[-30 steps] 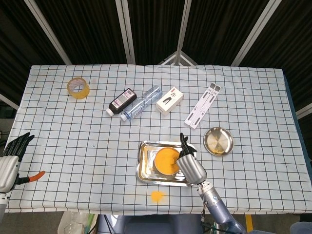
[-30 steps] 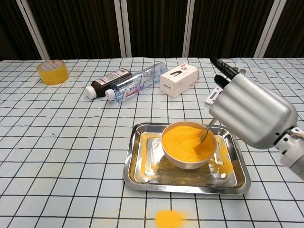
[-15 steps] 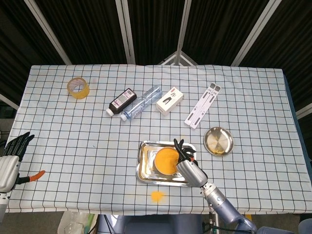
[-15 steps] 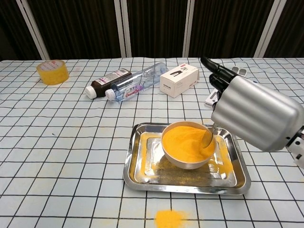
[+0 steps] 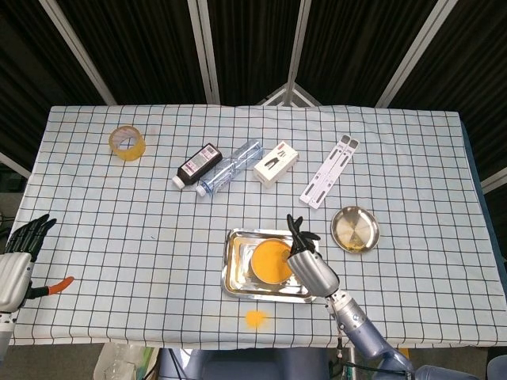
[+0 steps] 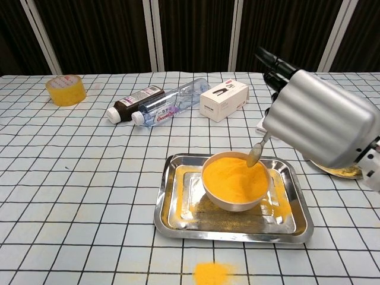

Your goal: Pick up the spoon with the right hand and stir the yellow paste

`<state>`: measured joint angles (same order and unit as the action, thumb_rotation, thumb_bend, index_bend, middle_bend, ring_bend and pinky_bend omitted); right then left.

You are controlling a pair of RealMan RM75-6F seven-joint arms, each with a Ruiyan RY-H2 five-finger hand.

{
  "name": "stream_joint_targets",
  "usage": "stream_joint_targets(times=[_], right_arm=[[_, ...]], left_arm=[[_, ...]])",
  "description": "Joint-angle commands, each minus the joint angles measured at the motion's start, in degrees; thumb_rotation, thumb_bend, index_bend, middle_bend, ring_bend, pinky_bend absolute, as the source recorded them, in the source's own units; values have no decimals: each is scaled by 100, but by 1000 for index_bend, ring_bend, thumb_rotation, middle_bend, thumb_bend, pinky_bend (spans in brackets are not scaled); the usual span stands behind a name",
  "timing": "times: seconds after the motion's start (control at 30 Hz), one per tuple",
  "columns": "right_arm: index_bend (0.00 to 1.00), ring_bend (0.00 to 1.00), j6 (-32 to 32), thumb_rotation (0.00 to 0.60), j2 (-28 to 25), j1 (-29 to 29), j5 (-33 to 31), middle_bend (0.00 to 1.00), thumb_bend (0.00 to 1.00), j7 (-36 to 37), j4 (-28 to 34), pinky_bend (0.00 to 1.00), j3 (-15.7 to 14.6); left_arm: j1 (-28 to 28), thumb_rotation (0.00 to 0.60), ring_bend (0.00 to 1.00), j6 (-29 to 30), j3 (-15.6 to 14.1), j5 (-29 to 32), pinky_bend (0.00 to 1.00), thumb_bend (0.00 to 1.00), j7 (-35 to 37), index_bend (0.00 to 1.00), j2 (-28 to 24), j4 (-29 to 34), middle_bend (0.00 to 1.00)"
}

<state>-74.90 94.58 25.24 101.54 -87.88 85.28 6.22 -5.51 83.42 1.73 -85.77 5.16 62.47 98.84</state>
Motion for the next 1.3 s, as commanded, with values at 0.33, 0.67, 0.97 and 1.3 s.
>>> stream_joint_targets(times=[0.33, 0.67, 0.97, 1.3], right_arm=[[773, 275, -563, 600, -3, -725, -1577, 641, 979, 1348, -69, 0, 507], [773, 275, -369, 600, 307, -963, -2745, 641, 979, 2427, -1242, 0, 776], [755, 275, -343, 600, 791, -888, -3079, 641, 979, 2961, -2171, 0, 877], [675, 275, -290, 600, 1104, -692, -3264, 609, 901, 3140, -2598, 0, 908]], left_arm=[[10, 600, 0, 11, -6, -7, 0, 0, 24, 0, -22, 53, 0], [38, 600, 0, 94, -10, -72, 0, 0, 67, 0, -26, 29, 0], [62, 600, 0, 175, -12, -129, 0, 0, 37, 0, 13, 6, 0], [42, 600, 0, 118, -1, -82, 0, 0, 29, 0, 17, 10, 0]])
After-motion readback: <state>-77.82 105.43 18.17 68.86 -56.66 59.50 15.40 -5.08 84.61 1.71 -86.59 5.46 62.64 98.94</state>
